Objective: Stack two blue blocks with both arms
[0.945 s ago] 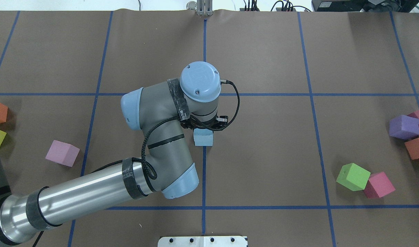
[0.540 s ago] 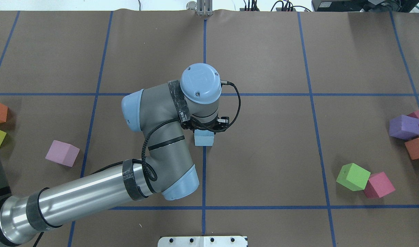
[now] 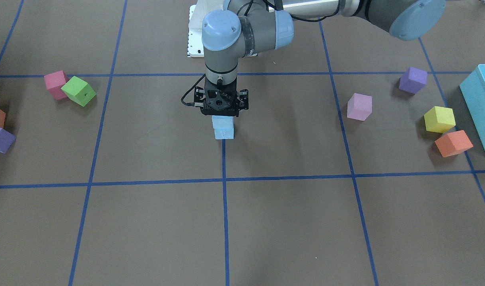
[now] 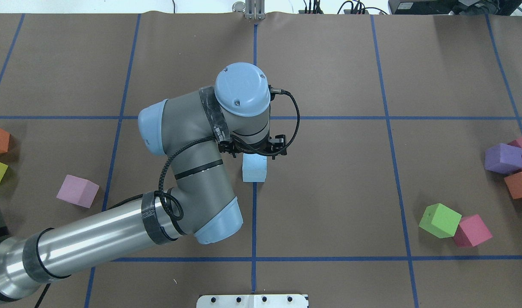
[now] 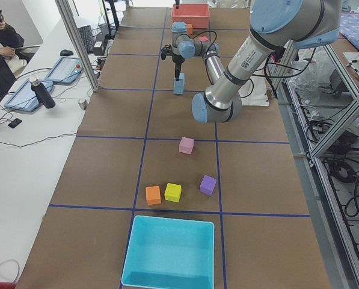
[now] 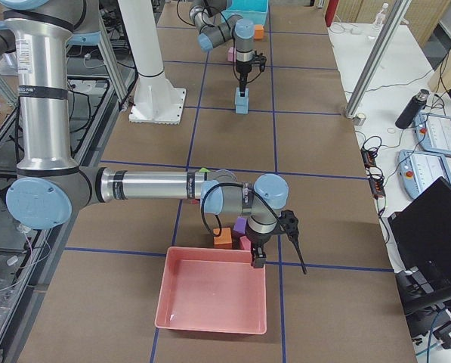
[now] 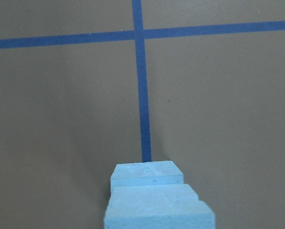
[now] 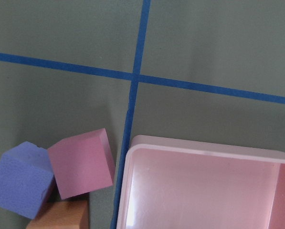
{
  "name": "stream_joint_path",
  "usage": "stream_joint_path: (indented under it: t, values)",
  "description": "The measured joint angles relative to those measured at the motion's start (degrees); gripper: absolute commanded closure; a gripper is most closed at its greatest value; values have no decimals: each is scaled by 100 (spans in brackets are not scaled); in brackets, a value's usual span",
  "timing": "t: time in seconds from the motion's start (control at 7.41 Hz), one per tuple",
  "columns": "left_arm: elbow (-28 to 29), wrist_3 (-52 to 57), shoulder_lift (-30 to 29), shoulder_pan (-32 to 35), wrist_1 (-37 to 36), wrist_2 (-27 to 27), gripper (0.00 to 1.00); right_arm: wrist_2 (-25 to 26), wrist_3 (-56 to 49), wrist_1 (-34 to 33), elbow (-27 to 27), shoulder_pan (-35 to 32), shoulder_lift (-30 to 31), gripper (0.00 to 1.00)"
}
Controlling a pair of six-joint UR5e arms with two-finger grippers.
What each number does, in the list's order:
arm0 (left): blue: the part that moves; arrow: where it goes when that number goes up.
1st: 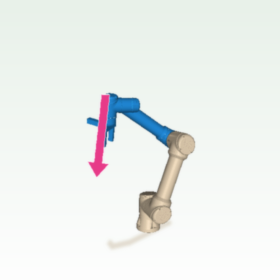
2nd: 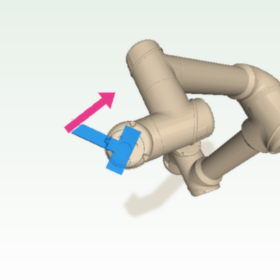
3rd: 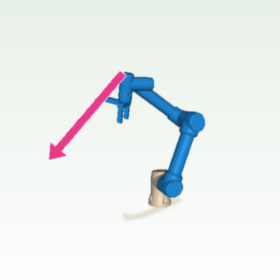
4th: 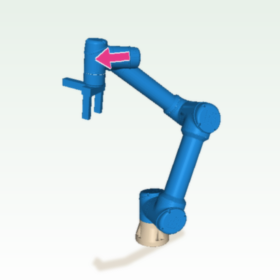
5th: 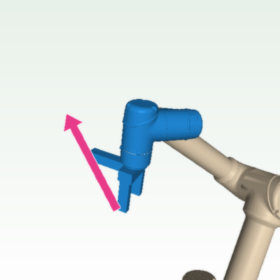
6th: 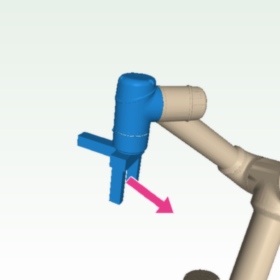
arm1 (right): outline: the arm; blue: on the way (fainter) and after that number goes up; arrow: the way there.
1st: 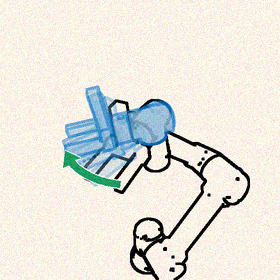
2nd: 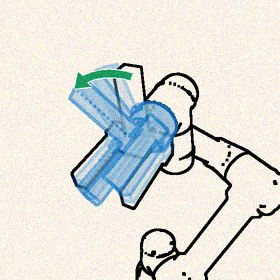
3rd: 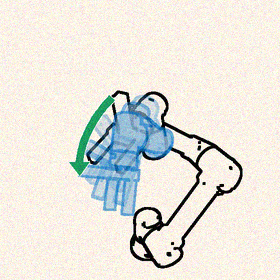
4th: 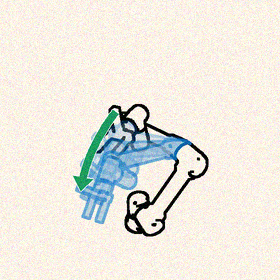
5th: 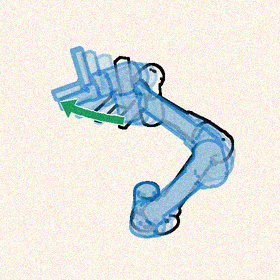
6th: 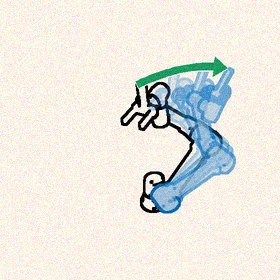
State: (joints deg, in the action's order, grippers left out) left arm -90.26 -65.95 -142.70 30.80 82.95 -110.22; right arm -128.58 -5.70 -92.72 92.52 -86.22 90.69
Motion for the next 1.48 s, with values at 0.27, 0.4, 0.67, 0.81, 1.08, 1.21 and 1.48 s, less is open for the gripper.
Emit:
stream_joint_path:
  t: [0.27,0.4,0.67,0.81,1.08,1.21,1.48]
  values:
    - [-776,214,286,466,-579,-455,2,0,-1,-4,13,0,1,0]
    - [-1246,600,715,685,-699,-535,2,-2,-3,-1,17,0,9,0]
    - [-2054,1998,1816,1393,-768,-705,2,-4,-11,11,29,-2,39,0]
    - [-2251,2920,2343,1917,-771,-1011,2,-9,-22,12,33,-45,85,0]
    - [-2312,4677,3352,3144,-760,-1625,2,-12,-25,16,57,-282,217,0]
    - [-2199,5509,3813,3784,-737,-1898,2,-13,-21,15,63,-386,252,0]
    - [-1548,7082,4488,4883,-705,-2255,2,-10,-14,10,67,-456,273,0]
